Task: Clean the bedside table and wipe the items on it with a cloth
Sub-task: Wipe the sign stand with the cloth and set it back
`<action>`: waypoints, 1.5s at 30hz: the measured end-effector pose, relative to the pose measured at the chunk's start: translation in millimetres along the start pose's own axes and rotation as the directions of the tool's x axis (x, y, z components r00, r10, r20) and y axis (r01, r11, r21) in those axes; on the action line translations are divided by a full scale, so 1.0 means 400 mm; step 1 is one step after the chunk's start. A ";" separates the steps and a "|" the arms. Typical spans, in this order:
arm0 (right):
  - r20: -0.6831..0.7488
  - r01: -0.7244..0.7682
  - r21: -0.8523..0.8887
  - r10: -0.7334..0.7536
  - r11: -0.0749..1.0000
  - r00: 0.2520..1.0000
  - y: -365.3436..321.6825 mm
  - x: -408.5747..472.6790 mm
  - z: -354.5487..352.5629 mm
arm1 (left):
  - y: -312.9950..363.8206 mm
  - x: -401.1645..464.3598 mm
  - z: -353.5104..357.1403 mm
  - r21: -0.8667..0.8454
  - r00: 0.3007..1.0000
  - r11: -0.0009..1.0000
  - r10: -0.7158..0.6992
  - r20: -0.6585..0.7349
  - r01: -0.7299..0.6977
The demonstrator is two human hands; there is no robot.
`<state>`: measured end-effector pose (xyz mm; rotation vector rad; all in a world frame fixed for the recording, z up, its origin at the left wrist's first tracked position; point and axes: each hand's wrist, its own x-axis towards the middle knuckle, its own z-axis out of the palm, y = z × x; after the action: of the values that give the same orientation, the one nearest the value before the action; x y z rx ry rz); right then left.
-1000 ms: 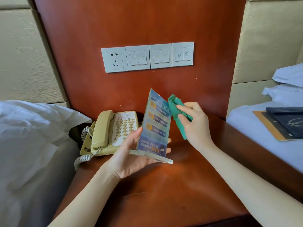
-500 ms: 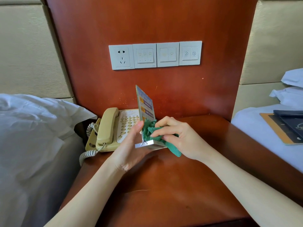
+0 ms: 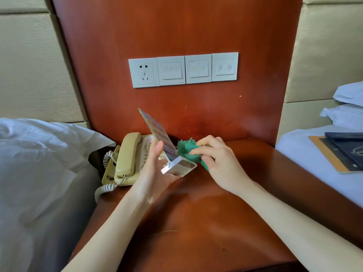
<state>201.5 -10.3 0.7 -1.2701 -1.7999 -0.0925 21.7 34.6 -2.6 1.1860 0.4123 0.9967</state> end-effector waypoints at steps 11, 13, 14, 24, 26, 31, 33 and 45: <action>-0.183 0.323 -0.122 -0.341 0.938 0.922 -0.061 -0.028 0.007 | -0.012 0.027 -0.016 0.054 0.924 0.981 0.193 -0.330 -0.185; -0.121 0.361 -0.173 -0.383 0.917 0.916 -0.063 -0.031 0.011 | -0.014 0.025 -0.019 0.062 0.908 0.976 0.217 -0.358 -0.209; -0.093 0.394 -0.211 -0.420 0.894 0.903 -0.064 -0.032 0.011 | -0.014 0.026 -0.021 0.066 0.902 0.972 0.236 -0.361 -0.228; -0.253 0.285 -0.280 -0.357 0.917 0.899 -0.040 -0.019 0.009 | -0.015 0.018 -0.005 0.127 0.905 0.970 0.240 -0.352 -0.208; -0.311 0.210 -0.214 -0.271 0.954 0.911 -0.029 -0.015 0.006 | -0.011 0.018 -0.004 0.039 0.924 0.981 0.191 -0.331 -0.189; -0.372 0.100 0.003 -0.092 0.995 0.924 -0.024 -0.014 -0.001 | 0.003 0.009 0.014 -0.326 0.977 0.944 -0.024 -0.214 -0.048; -0.332 0.207 -0.021 -0.202 0.978 0.921 -0.040 -0.022 0.008 | 0.001 0.003 0.027 -0.382 0.984 0.924 -0.060 -0.167 -0.008; -0.137 0.192 -0.218 -0.225 0.957 0.965 -0.020 -0.021 0.015 | 0.013 -0.005 0.007 -0.574 0.990 0.819 -0.076 -0.116 -0.004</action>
<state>192.2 -16.9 -5.4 -1.1696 -1.8129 -0.4955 20.6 31.5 2.7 0.5612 0.2094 1.0716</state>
